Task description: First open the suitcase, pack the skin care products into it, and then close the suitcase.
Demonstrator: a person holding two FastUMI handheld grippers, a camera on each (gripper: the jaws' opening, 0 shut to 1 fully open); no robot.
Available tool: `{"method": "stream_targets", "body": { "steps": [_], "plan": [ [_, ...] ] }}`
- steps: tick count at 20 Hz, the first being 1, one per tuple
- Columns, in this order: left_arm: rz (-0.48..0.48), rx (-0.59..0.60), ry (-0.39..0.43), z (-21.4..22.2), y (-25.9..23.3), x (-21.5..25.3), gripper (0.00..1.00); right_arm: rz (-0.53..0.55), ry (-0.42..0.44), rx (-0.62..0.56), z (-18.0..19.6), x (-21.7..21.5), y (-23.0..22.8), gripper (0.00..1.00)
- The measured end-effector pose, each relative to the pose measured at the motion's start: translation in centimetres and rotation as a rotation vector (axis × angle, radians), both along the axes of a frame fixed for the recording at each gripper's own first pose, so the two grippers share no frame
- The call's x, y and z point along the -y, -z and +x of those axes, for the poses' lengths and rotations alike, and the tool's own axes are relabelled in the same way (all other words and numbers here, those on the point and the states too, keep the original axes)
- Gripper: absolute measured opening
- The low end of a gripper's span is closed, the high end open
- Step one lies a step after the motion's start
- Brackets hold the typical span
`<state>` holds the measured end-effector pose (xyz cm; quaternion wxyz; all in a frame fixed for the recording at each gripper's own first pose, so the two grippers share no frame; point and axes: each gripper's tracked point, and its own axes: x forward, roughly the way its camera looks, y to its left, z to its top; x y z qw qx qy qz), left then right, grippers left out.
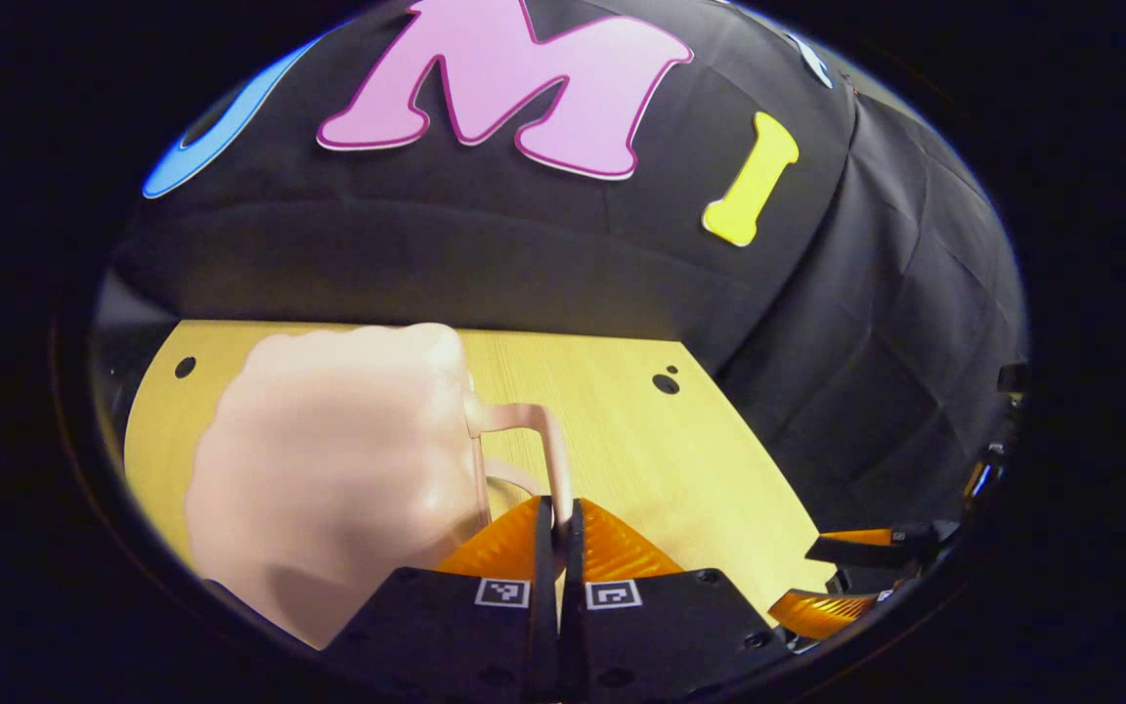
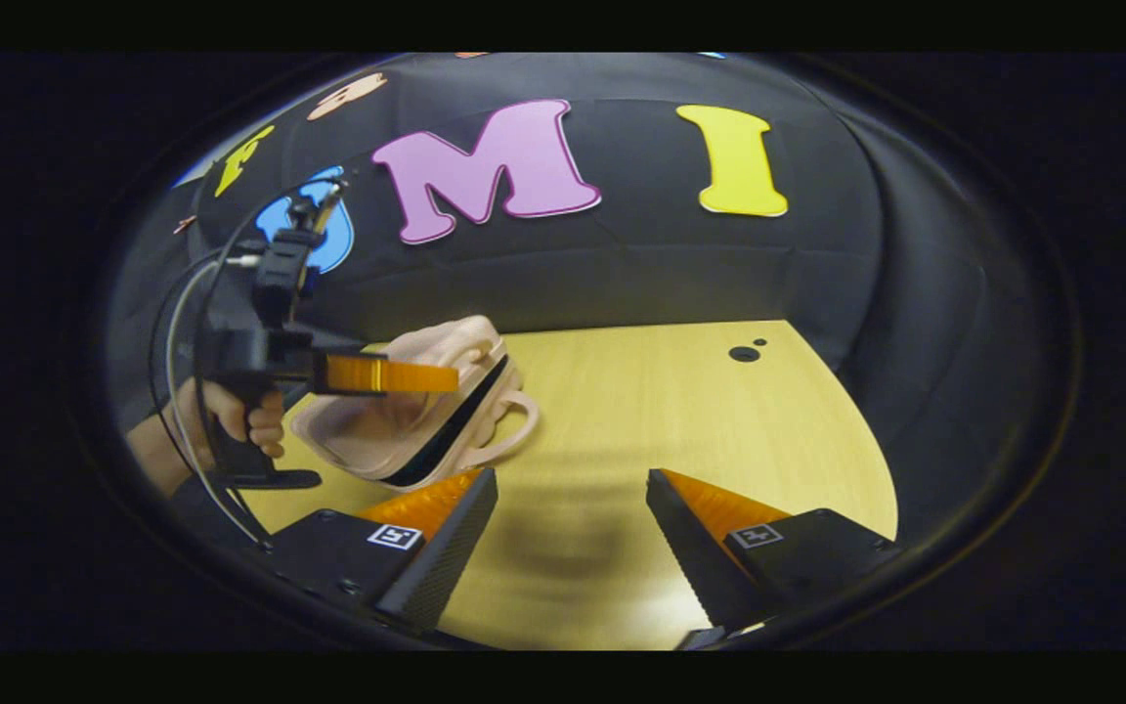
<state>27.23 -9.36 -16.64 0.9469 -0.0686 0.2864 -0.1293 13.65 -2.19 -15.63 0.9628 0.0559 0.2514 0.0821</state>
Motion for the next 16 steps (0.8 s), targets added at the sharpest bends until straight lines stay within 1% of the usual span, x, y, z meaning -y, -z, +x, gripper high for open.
{"method": "stream_targets", "body": {
  "steps": [2,5,7,8,9,10,11,12,13,16],
  "plan": [
    [0.022,-0.031,-0.001,-0.1,1.7,0.4,0.07,0.007,0.034,-0.004,-0.3,1.0,0.0,0.98],
    [0.029,-0.025,-0.007,0.0,1.8,0.7,0.11,0.016,0.076,0.009,-1.0,1.7,-0.8,0.98],
    [-0.011,-0.009,0.017,-0.7,1.0,1.6,0.24,0.008,0.097,0.033,-1.6,1.8,-1.9,0.98],
    [-0.031,0.022,0.016,-1.2,-0.3,1.7,0.33,0.006,0.106,0.050,-1.8,1.8,-2.7,0.98],
    [-0.043,0.065,0.019,-2.0,-1.8,1.7,0.37,0.003,0.117,0.066,-2.2,1.7,-3.5,0.98],
    [-0.035,0.116,0.014,-3.2,-3.3,1.4,0.53,0.002,0.128,0.078,-2.5,1.6,-4.3,0.97],
    [-0.016,0.183,0.010,-4.3,-5.2,0.9,0.72,0.006,0.137,0.095,-2.8,1.4,-5.3,0.97],
    [0.006,0.255,0.009,-5.8,-7.4,0.2,0.94,0.010,0.143,0.116,-3.1,1.1,-6.4,0.98],
    [0.031,0.330,0.000,-7.2,-9.8,-0.4,0.97,0.012,0.146,0.140,-3.5,0.7,-7.5,0.98],
    [0.096,0.534,-0.077,-12.1,-16.6,-3.4,0.96,0.011,0.143,0.213,-4.8,-0.8,-11.0,0.97]
  ]
}}
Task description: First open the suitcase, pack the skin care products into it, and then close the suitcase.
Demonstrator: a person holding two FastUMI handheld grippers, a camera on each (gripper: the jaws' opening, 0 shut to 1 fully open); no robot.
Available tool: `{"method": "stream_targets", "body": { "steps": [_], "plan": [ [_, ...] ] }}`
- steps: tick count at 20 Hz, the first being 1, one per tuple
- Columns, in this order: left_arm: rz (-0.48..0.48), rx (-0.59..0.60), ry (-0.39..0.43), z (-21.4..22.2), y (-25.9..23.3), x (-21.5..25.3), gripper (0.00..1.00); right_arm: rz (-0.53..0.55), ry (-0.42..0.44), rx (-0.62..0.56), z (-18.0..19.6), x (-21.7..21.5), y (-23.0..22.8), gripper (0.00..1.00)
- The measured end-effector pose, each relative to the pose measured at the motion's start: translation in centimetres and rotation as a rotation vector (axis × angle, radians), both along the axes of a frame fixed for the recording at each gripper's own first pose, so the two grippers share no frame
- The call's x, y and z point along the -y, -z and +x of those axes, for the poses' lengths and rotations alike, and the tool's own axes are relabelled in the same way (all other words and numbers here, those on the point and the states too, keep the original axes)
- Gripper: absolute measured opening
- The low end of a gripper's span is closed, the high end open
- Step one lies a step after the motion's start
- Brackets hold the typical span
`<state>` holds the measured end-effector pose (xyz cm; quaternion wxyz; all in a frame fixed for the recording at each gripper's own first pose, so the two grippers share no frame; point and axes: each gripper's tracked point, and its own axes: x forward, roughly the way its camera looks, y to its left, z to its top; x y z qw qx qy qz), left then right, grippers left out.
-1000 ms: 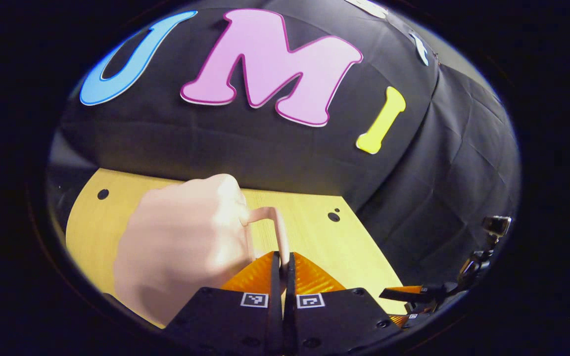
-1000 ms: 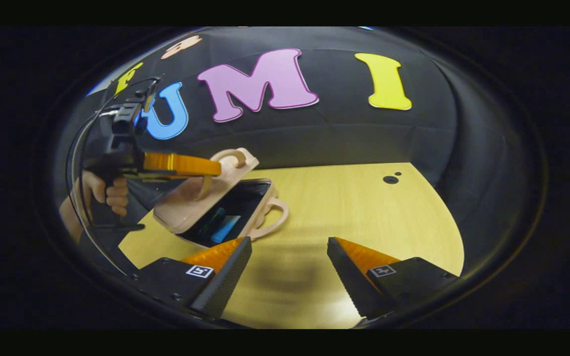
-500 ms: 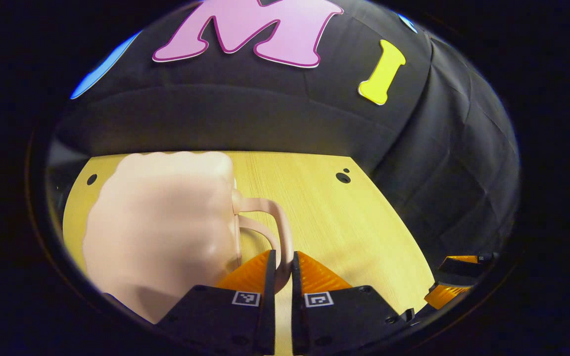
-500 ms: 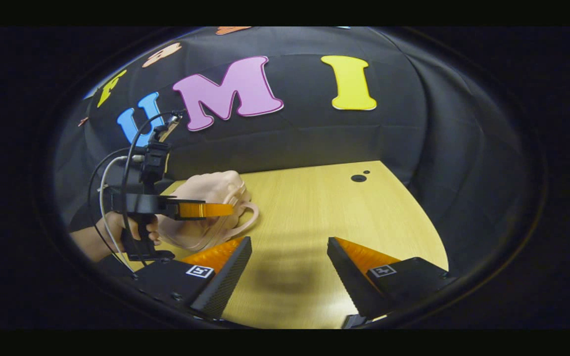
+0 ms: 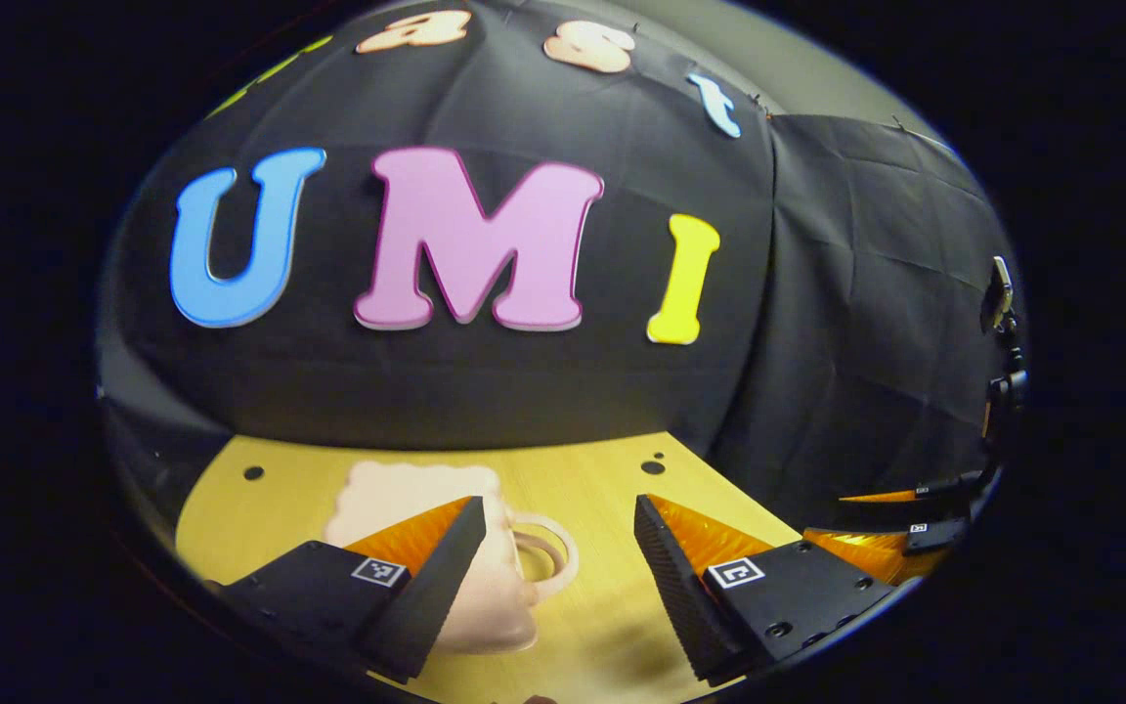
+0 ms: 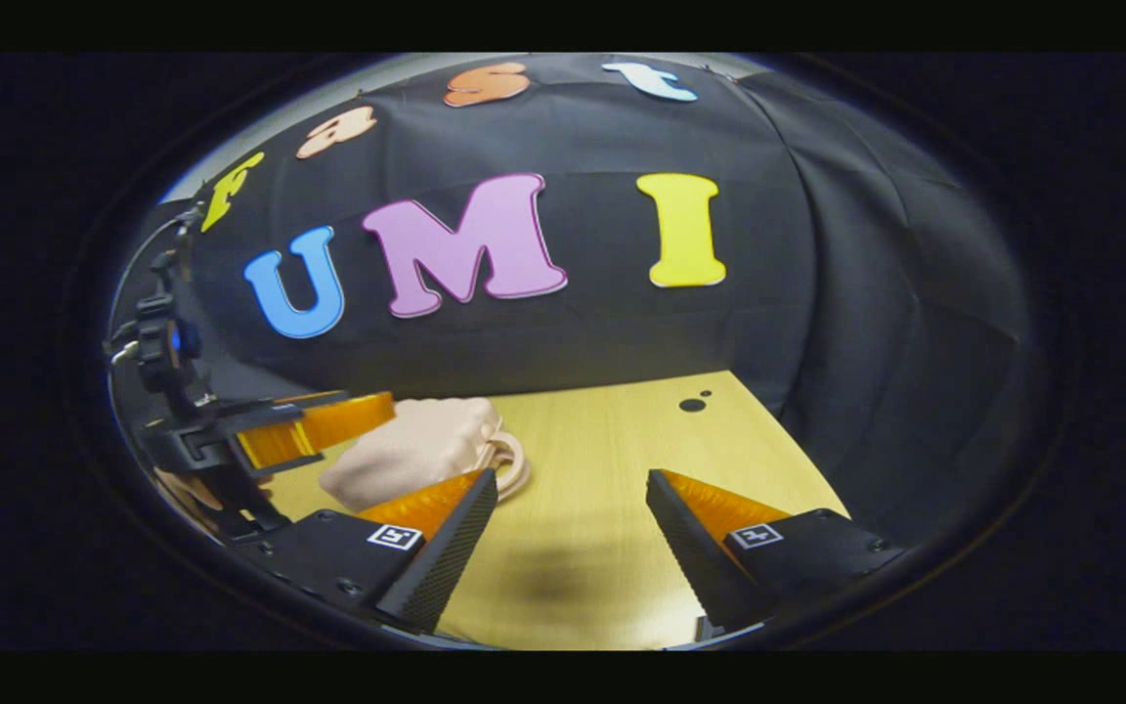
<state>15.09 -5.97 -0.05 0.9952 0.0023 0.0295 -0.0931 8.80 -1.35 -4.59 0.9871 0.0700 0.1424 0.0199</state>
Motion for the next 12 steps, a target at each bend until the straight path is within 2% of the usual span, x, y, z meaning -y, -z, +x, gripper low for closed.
{"method": "stream_targets", "body": {
  "steps": [2,5,9,12],
  "plan": [
    [0.001,0.070,-0.041,-4.3,-3.3,-2.0,0.96,0.010,-0.005,0.051,-1.4,-1.3,-2.5,0.98],
    [-0.049,0.118,-0.066,-9.3,-6.4,-4.4,0.96,0.028,-0.010,0.145,-3.7,-3.2,-6.3,0.98],
    [-0.101,0.139,-0.120,-14.3,-7.5,-7.2,0.96,0.004,-0.010,0.256,-6.6,-4.9,-9.9,0.97],
    [-0.126,0.170,-0.155,-15.9,-7.3,-9.4,0.96,-0.053,0.003,0.362,-8.3,-5.3,-12.2,0.97]
  ]
}}
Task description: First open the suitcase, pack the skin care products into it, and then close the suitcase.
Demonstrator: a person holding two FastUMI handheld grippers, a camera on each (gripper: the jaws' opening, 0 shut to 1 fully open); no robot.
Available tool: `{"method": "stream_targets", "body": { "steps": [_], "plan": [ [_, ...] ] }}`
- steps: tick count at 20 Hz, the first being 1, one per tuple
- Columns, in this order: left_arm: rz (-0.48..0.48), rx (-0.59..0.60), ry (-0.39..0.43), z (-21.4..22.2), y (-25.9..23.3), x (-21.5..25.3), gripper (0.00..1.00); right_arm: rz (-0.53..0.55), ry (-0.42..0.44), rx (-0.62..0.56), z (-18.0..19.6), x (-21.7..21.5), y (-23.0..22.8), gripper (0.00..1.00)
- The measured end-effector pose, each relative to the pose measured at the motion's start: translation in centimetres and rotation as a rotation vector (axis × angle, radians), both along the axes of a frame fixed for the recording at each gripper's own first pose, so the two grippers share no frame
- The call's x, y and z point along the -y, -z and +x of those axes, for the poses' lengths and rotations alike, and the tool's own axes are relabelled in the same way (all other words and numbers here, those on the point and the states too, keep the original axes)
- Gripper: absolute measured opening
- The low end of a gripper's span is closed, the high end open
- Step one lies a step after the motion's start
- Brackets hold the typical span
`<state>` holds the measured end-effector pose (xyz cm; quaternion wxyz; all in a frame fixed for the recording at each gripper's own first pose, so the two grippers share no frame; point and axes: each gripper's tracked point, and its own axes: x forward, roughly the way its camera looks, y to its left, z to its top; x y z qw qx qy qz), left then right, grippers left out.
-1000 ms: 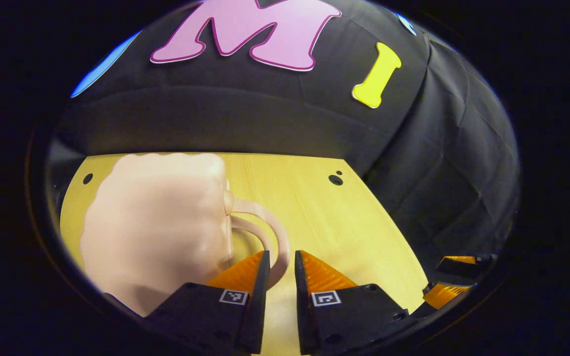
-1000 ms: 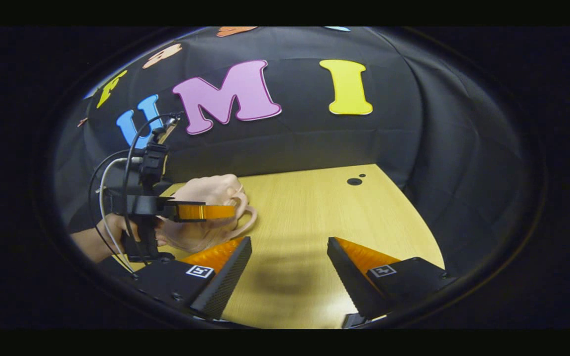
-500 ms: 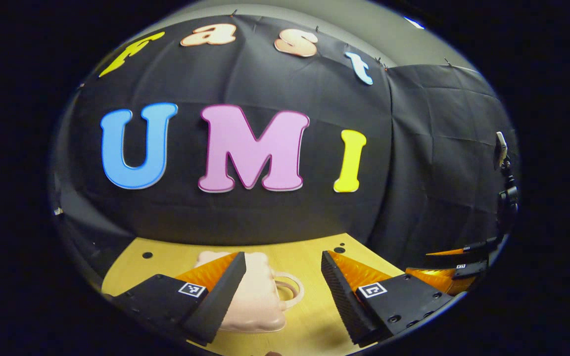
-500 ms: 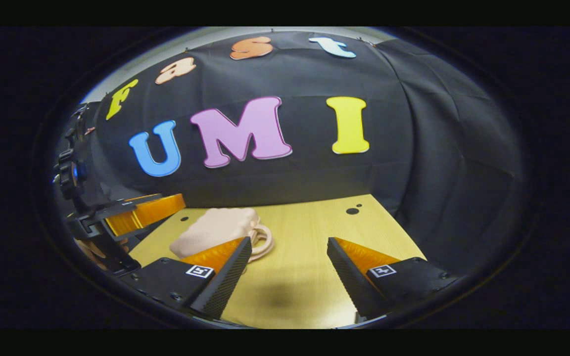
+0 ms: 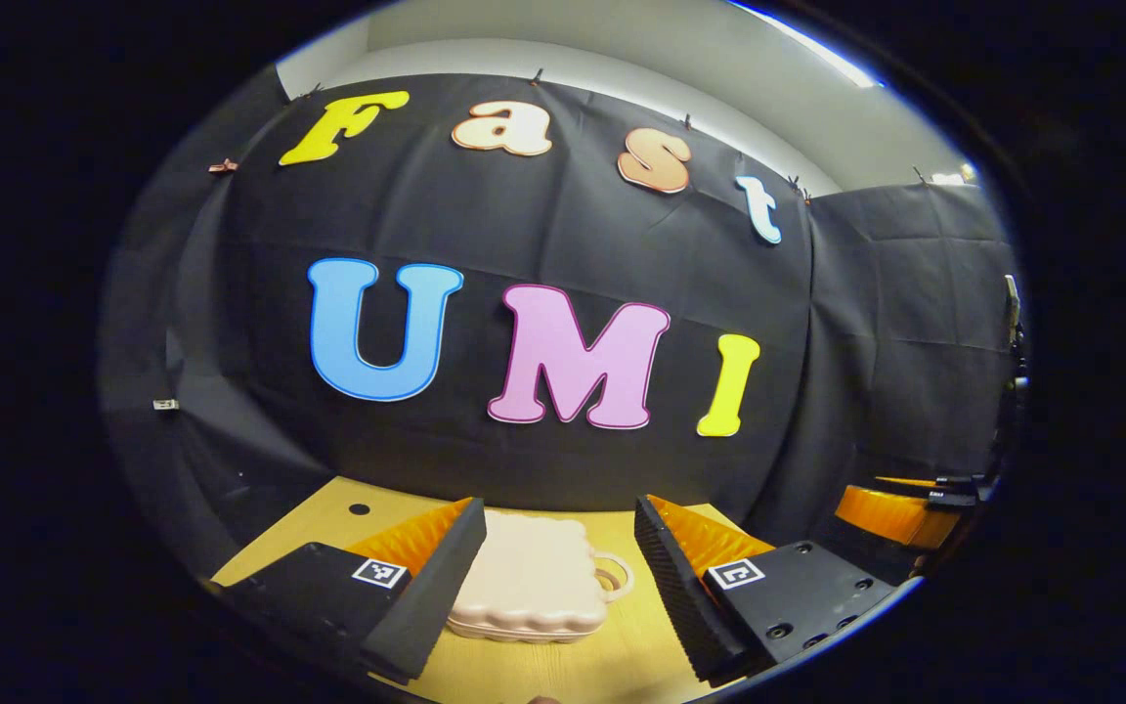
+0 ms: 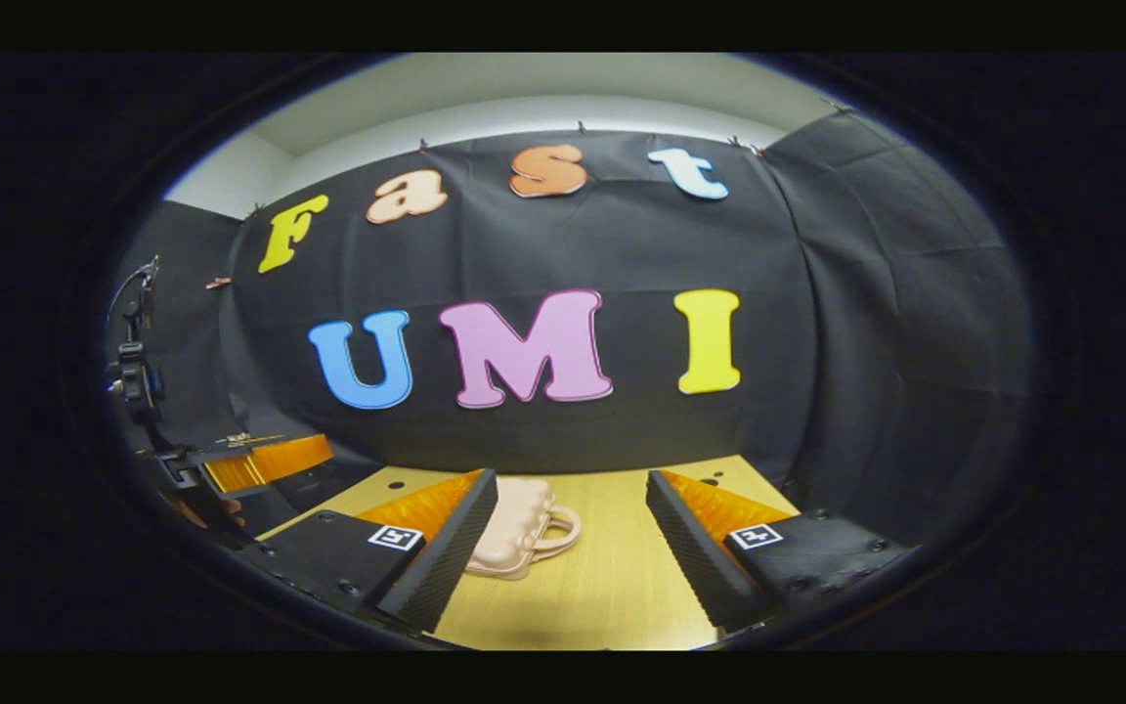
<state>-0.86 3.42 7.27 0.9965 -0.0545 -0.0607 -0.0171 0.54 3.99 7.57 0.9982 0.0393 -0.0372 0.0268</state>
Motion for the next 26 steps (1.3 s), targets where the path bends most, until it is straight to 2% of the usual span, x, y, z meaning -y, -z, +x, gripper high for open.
{"method": "stream_targets", "body": {
  "steps": [2,3,4,5,7,13,14,15,16,17,18,20,21,22,23,24,25,26],
  "plan": [
    [-0.002,0.006,-0.016,-0.6,0.4,-0.9,0.96,-0.036,0.006,0.072,-0.7,-0.2,-1.5,0.97],
    [-0.001,-0.001,-0.028,-0.8,0.7,-1.4,0.96,-0.047,0.002,0.080,-1.1,-0.6,-1.7,1.00],
    [-0.003,-0.006,-0.031,-1.0,0.7,-1.4,0.96,-0.053,-0.002,0.074,-1.2,-0.8,-1.5,0.97],
    [-0.006,-0.002,-0.033,-1.2,0.4,-1.5,0.96,-0.049,-0.005,0.069,-1.3,-0.7,-1.3,1.00],
    [0.000,0.009,-0.039,-1.7,0.0,-1.5,0.96,-0.030,-0.007,0.067,-1.7,-0.9,-1.3,0.97],
    [0.086,0.009,-0.062,-3.1,0.5,-1.2,0.96,-0.003,-0.007,0.055,-2.6,-1.0,-0.4,0.97],
    [0.099,0.018,-0.071,-3.2,0.4,-1.3,0.96,0.004,-0.005,0.052,-2.7,-1.0,-0.2,0.90],
    [0.109,0.022,-0.072,-3.3,0.5,-1.3,0.96,0.011,-0.007,0.049,-3.2,-1.2,-0.1,0.90],
    [0.120,0.020,-0.068,-3.5,0.7,-0.9,0.96,0.015,-0.007,0.048,-3.4,-1.2,0.1,0.97],
    [0.127,0.016,-0.066,-3.6,0.9,-0.7,0.96,0.017,-0.006,0.048,-3.6,-1.2,0.2,0.90],
    [0.131,0.014,-0.060,-3.7,1.0,-0.6,0.96,0.017,-0.007,0.049,-3.7,-1.3,0.3,0.97],
    [0.136,0.006,-0.053,-3.7,1.2,-0.4,0.96,0.021,-0.009,0.051,-4.0,-1.4,0.2,0.97],
    [0.138,0.002,-0.058,-3.7,1.2,-0.5,0.96,0.019,-0.009,0.055,-4.1,-1.5,0.2,0.90],
    [0.139,0.003,-0.074,-3.7,1.2,-0.9,0.96,0.017,-0.010,0.057,-4.0,-1.6,0.1,0.97],
    [0.138,0.011,-0.095,-3.8,1.0,-1.5,0.96,0.015,-0.012,0.057,-4.1,-1.7,0.2,0.97],
    [0.139,0.018,-0.114,-3.8,0.9,-1.9,0.96,0.014,-0.016,0.058,-4.2,-1.9,0.2,0.90],
    [0.138,0.018,-0.128,-3.9,0.9,-2.2,0.96,0.012,-0.020,0.056,-4.2,-2.1,0.2,0.89],
    [0.132,0.013,-0.132,-4.0,1.1,-2.4,0.96,0.008,-0.021,0.052,-4.1,-2.2,0.4,0.97]
  ]
}}
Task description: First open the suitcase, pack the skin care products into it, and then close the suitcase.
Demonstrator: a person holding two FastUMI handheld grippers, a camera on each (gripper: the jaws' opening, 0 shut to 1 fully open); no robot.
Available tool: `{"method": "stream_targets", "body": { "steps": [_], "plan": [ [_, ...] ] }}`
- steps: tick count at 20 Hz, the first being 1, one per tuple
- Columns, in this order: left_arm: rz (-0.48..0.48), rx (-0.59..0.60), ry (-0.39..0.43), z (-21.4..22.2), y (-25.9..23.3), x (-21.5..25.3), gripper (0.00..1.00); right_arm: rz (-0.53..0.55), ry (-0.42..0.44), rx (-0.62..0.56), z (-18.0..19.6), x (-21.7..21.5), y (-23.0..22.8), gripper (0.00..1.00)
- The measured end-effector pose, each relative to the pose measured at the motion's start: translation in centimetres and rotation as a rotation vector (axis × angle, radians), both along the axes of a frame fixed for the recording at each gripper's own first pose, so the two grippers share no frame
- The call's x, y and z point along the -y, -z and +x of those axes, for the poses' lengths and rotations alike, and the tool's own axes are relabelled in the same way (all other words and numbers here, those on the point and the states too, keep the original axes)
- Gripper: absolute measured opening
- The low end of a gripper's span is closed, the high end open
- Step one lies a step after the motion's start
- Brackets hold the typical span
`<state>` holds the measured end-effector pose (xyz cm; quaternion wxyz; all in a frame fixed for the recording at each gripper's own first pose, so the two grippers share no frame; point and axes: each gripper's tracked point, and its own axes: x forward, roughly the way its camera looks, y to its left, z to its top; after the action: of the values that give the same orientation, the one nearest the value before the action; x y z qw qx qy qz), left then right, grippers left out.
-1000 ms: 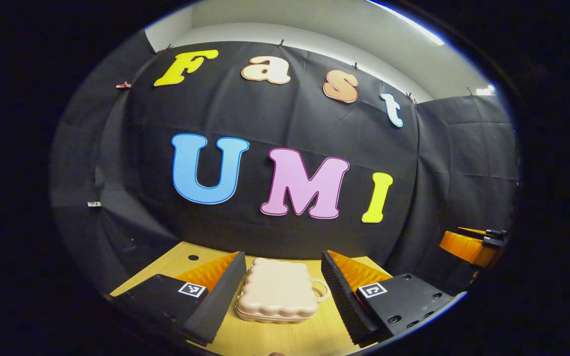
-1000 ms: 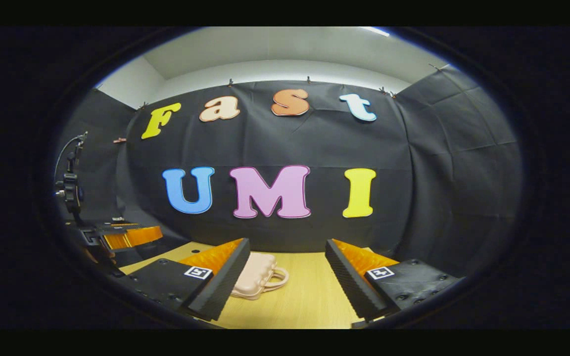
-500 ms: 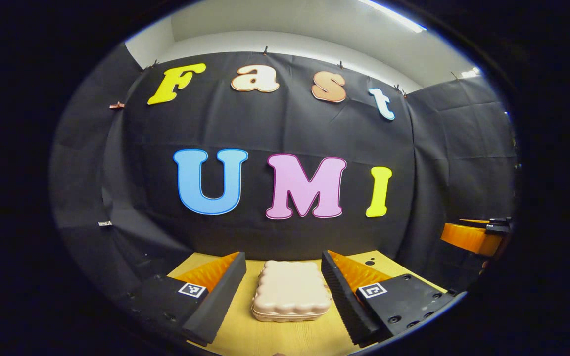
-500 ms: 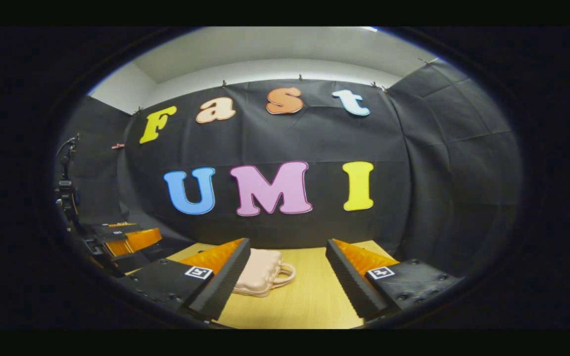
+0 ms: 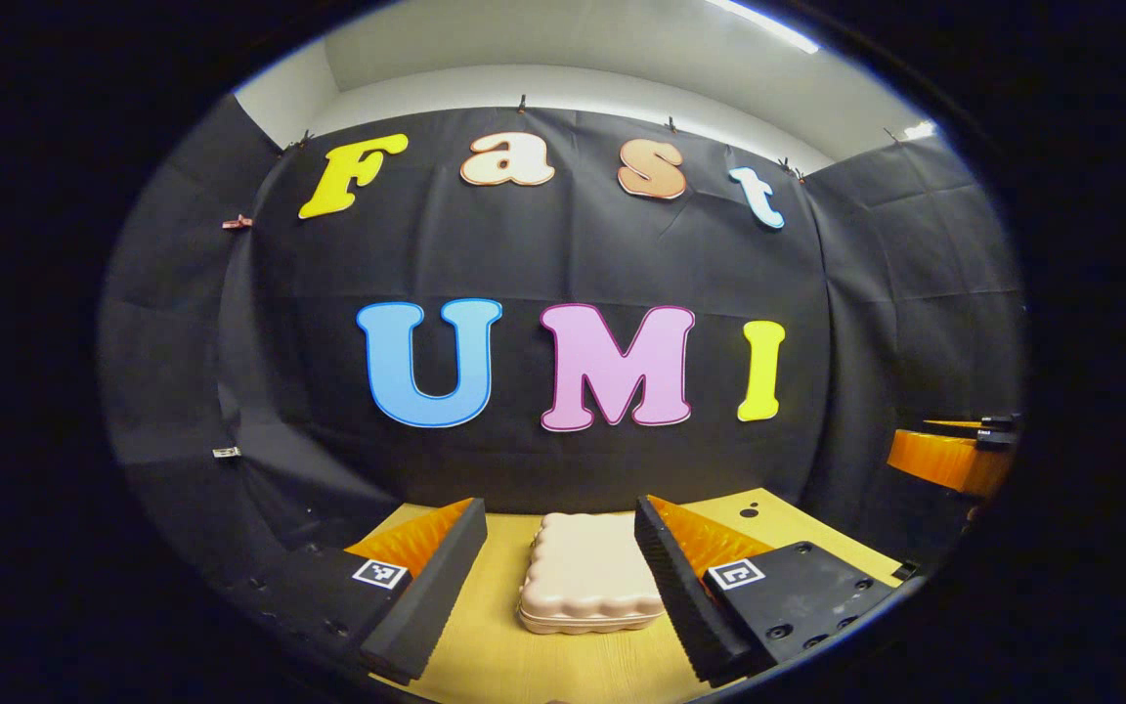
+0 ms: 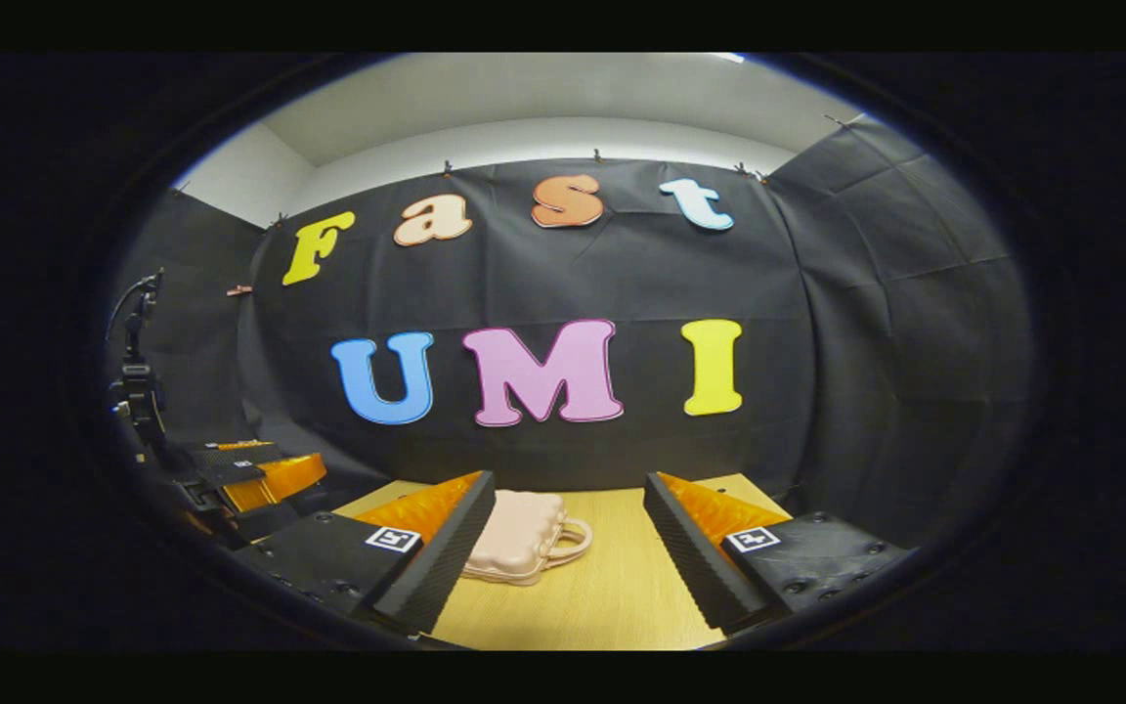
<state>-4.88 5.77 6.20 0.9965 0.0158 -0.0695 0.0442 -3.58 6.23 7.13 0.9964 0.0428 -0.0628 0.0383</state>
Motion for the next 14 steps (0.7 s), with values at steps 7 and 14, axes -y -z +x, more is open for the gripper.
{"method": "stream_targets", "body": {
  "steps": [7,14],
  "plan": [
    [-0.043,0.011,-0.031,0.5,-0.1,-1.6,0.96,-0.016,0.013,-0.008,0.8,0.0,0.5,0.97],
    [-0.094,-0.042,-0.022,1.9,1.6,-2.4,0.96,-0.045,0.053,-0.052,1.6,0.7,2.5,0.97]
  ]
}}
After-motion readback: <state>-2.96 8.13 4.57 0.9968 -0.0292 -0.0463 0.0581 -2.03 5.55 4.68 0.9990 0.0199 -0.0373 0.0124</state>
